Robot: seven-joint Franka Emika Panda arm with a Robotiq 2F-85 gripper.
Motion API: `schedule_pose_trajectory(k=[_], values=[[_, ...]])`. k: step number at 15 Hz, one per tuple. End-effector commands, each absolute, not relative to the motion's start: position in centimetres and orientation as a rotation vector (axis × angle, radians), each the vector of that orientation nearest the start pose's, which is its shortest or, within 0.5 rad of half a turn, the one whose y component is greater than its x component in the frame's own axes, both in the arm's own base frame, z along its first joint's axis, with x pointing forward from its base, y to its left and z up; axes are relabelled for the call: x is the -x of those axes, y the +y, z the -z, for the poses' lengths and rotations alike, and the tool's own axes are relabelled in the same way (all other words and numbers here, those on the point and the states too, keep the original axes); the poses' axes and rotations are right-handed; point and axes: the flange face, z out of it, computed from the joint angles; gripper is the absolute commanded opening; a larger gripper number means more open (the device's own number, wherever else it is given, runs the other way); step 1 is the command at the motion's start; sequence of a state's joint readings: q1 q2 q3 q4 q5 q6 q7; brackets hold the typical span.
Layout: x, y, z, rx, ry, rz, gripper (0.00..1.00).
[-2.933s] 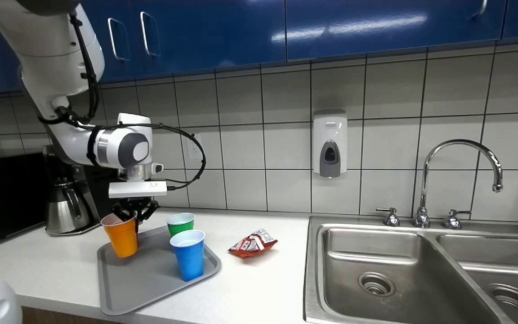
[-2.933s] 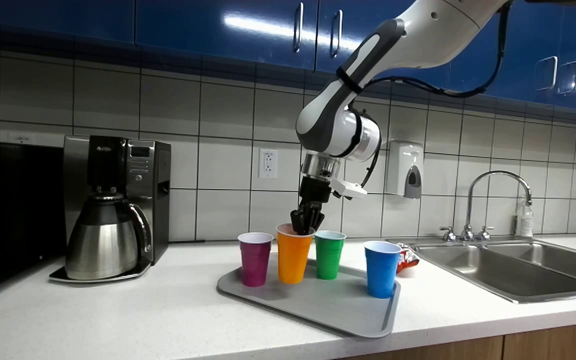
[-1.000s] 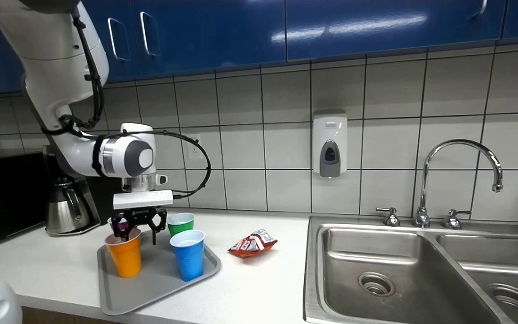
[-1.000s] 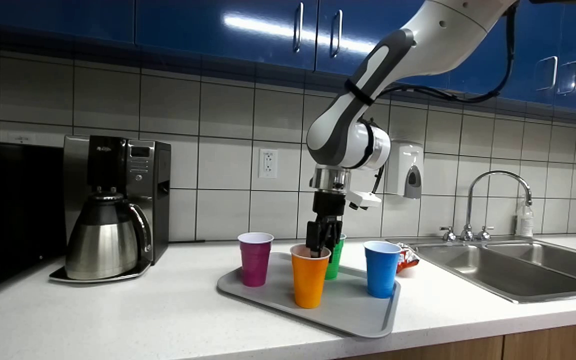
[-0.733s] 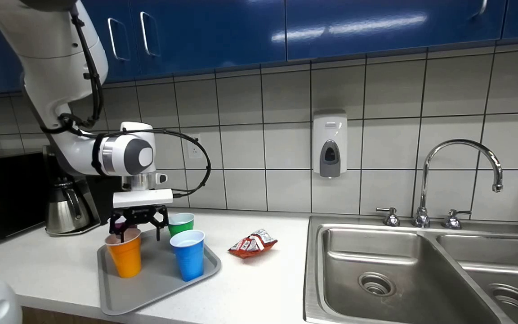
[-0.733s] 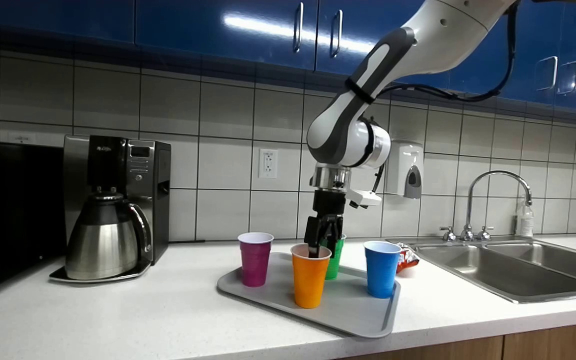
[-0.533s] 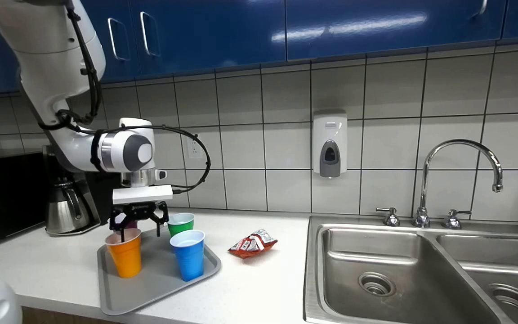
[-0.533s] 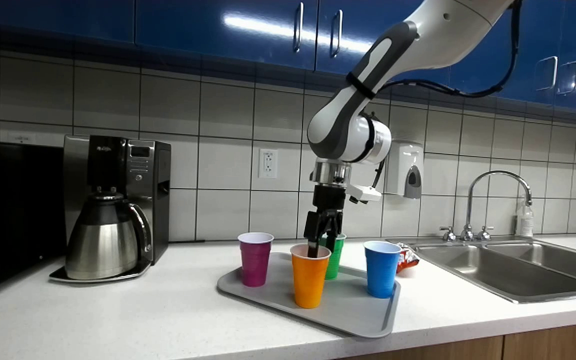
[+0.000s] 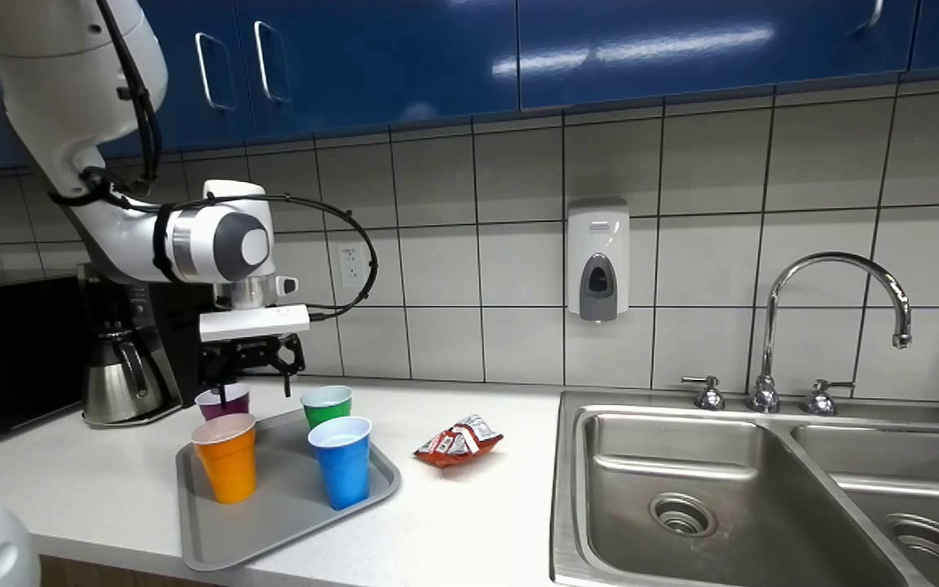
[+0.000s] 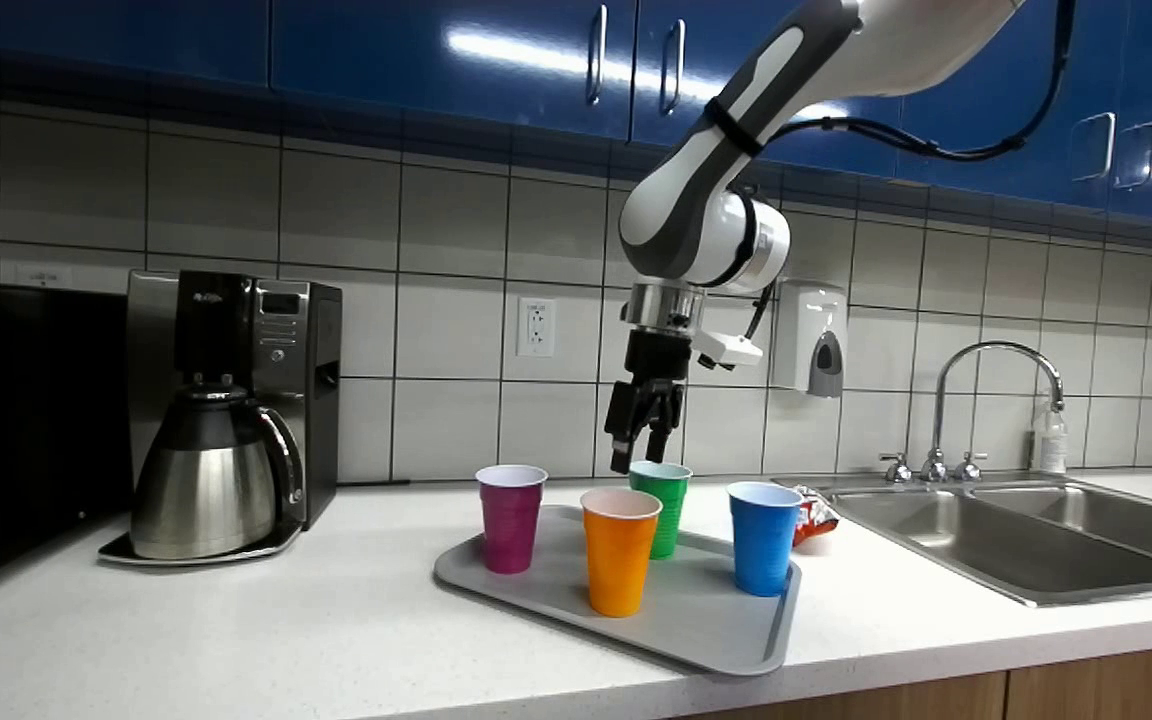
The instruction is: Put the cups on the grey tray.
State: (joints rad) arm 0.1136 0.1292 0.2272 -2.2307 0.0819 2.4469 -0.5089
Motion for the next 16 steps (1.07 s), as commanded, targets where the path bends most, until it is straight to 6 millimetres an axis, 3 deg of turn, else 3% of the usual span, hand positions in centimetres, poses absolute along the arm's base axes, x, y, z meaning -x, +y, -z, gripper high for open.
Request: schedule_pose_trajectory(k=[1,7,16], values=[[-50.9,18.0,-35.1,2.854,-1.156,0.185,1.00],[-50.3,16.2,-37.9,3.040,-0.969,0.264,1.00],[-47.8,12.9,-38.6,3.159,-0.718,0.208,1.00]])
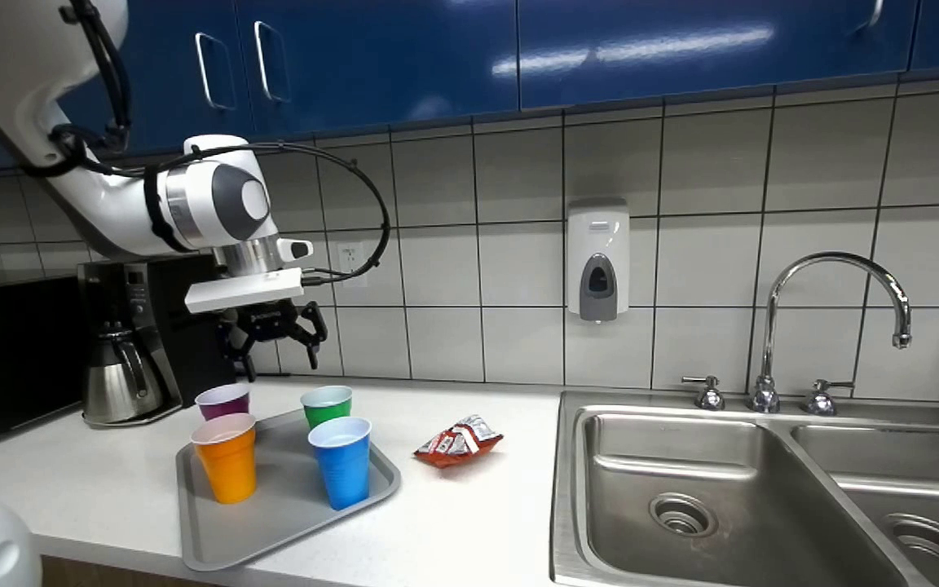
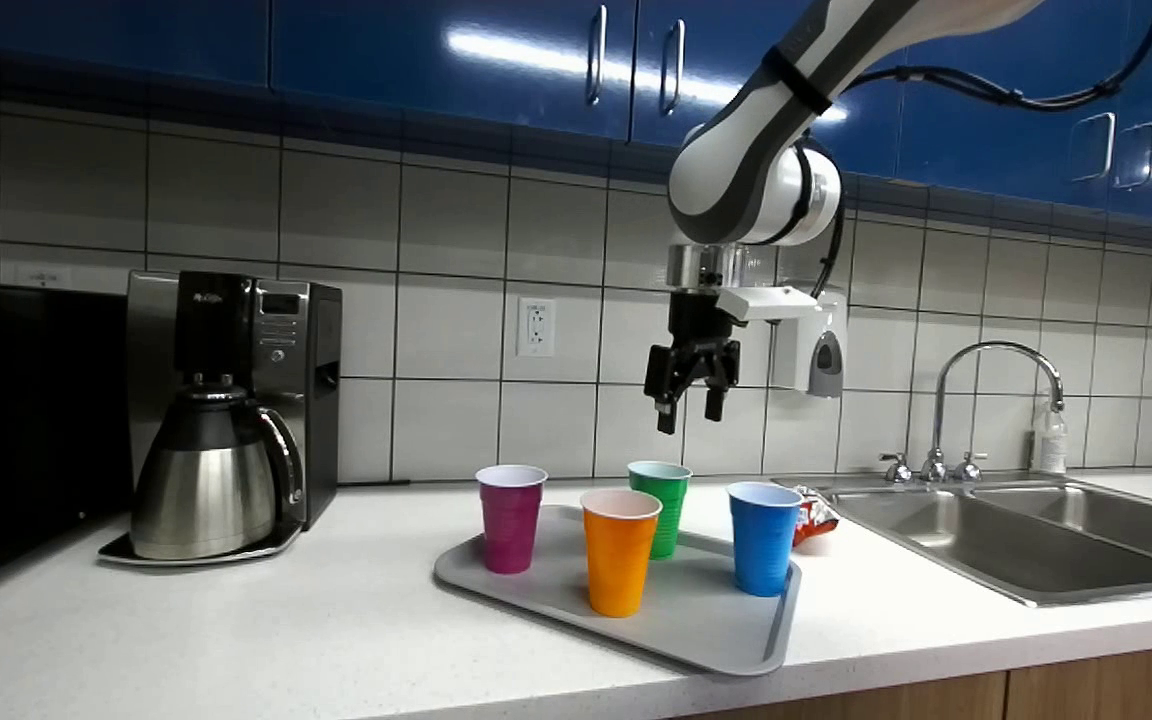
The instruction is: Put the cups on the grey tray.
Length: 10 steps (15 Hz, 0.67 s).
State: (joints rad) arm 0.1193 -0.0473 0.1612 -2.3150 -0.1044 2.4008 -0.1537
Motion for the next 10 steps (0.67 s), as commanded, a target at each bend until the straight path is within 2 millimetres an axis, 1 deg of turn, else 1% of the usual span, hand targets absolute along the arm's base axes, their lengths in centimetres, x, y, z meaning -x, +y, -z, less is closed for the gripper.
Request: schedule_pose_trajectory(k=[1,8,10], values=[[-47.3,12.4,-38.7,3.168,-0.685,0.208,1.00],[-44.0,9.5,-39.9,3.225,-0.451,0.233,1.00],[-43.3,8.8,-40.0,3.241,-0.378,0.227,1.00]])
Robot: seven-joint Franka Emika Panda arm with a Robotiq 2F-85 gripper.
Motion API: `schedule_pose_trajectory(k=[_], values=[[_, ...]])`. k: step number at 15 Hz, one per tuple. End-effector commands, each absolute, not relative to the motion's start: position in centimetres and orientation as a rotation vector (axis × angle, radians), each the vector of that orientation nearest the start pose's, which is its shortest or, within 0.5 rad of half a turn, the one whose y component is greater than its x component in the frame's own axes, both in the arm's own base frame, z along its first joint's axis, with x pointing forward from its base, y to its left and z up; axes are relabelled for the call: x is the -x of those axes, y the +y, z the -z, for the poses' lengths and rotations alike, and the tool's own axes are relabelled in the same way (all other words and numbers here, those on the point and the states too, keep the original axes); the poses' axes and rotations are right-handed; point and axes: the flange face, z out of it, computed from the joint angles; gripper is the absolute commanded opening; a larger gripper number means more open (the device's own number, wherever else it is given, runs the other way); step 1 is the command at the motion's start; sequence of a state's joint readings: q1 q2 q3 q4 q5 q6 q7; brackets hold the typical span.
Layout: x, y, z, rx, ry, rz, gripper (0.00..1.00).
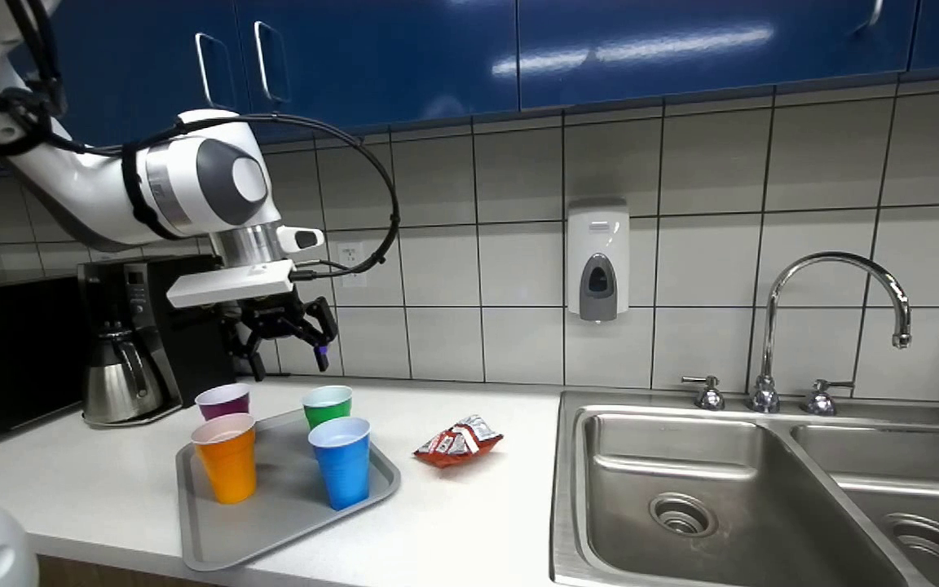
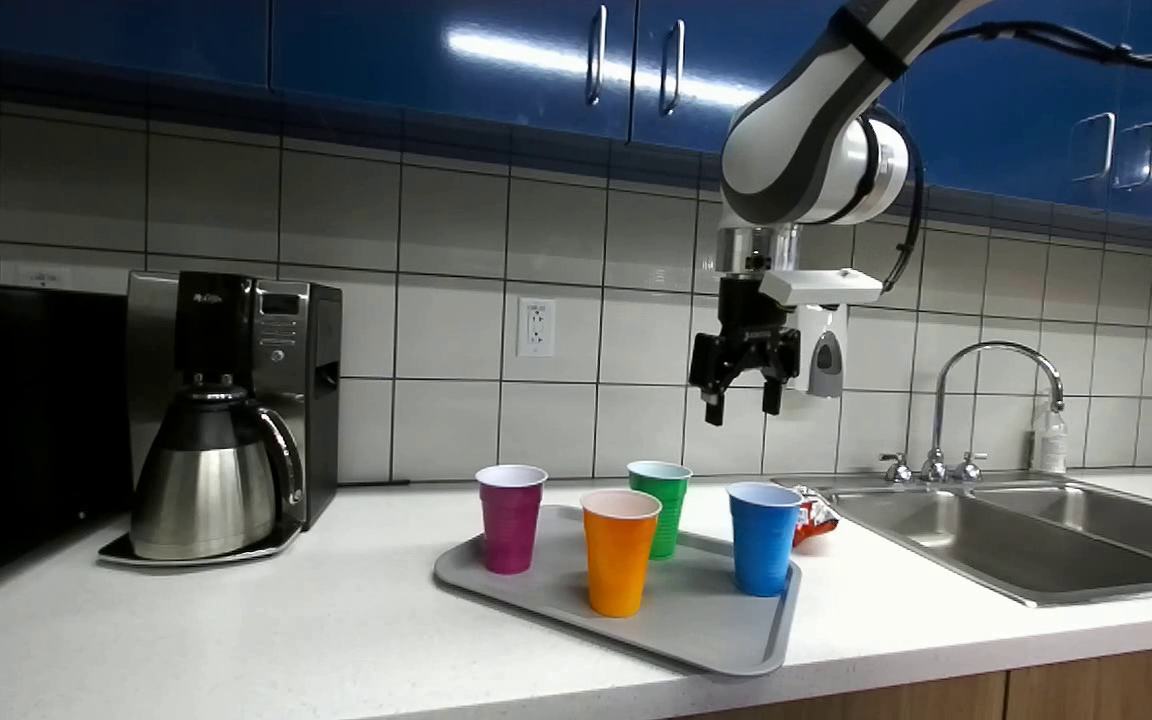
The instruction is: Put the cups on the grey tray.
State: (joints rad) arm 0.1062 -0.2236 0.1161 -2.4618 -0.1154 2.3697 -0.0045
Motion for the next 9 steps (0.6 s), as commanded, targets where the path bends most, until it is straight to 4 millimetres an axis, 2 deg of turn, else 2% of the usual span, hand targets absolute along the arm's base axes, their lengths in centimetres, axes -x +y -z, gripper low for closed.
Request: schedule_pose_trajectory(k=[1,2,9], values=[[-43.1,8.5,-39.9,3.250,-0.356,0.216,1.00],[-44.5,9.5,-39.4,3.209,-0.425,0.220,1.00],[-43.8,9.0,-39.4,3.218,-0.388,0.211,1.00]])
